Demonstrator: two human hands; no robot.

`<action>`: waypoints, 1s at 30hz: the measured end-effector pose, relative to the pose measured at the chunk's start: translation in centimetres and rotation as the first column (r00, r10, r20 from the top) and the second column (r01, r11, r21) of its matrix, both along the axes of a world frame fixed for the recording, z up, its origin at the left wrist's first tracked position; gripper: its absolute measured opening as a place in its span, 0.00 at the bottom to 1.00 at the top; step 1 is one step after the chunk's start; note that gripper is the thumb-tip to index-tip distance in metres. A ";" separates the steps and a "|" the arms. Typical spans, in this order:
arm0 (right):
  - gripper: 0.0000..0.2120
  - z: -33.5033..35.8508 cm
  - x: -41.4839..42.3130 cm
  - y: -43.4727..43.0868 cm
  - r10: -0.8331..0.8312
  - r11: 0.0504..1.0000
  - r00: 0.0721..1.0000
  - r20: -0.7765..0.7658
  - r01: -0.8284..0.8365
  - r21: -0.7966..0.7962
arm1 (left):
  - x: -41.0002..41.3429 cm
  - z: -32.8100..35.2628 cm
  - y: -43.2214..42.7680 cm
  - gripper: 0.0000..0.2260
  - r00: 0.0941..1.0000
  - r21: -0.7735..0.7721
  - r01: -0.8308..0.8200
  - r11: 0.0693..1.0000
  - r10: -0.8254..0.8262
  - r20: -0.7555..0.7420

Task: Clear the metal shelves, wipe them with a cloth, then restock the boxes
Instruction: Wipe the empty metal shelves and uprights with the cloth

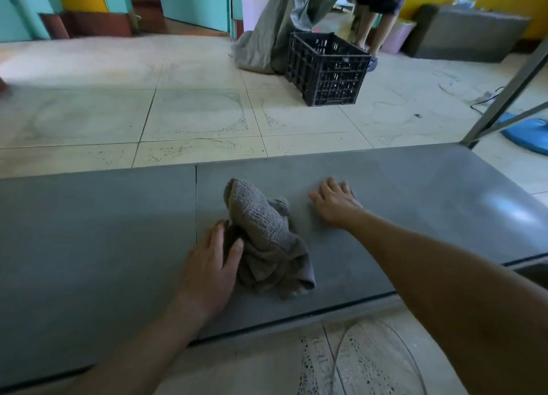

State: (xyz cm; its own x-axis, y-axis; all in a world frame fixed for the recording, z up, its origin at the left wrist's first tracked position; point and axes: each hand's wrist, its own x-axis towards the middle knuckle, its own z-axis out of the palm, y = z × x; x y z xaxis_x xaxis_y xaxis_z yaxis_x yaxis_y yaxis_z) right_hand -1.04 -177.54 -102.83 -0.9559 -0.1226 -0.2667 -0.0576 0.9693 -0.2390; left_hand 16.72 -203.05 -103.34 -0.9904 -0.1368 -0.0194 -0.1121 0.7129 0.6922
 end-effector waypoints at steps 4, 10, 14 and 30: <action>0.32 0.2 0.8 -1.4 0.075 0.996 0.997 -0.014 -0.075 0.050 | 0.5 -0.4 -0.7 0.28 0.998 0.004 0.021 1.000 -0.021 0.059; 0.21 3.6 5.2 -4.4 0.011 0.978 0.989 -0.149 -0.042 -0.206 | 0.7 -1.1 -1.7 0.26 0.999 -0.046 0.047 0.998 -0.046 0.021; 0.36 4.1 10.3 -9.2 0.090 0.874 0.996 -0.019 -0.088 -0.478 | 1.0 0.0 -3.7 0.26 1.000 -0.186 0.013 0.982 -0.010 0.013; 0.38 -0.1 23.3 -19.0 0.623 0.649 0.720 -0.307 -0.694 -0.312 | 8.9 2.8 -14.0 0.18 0.916 -0.067 -0.058 0.996 0.026 -0.401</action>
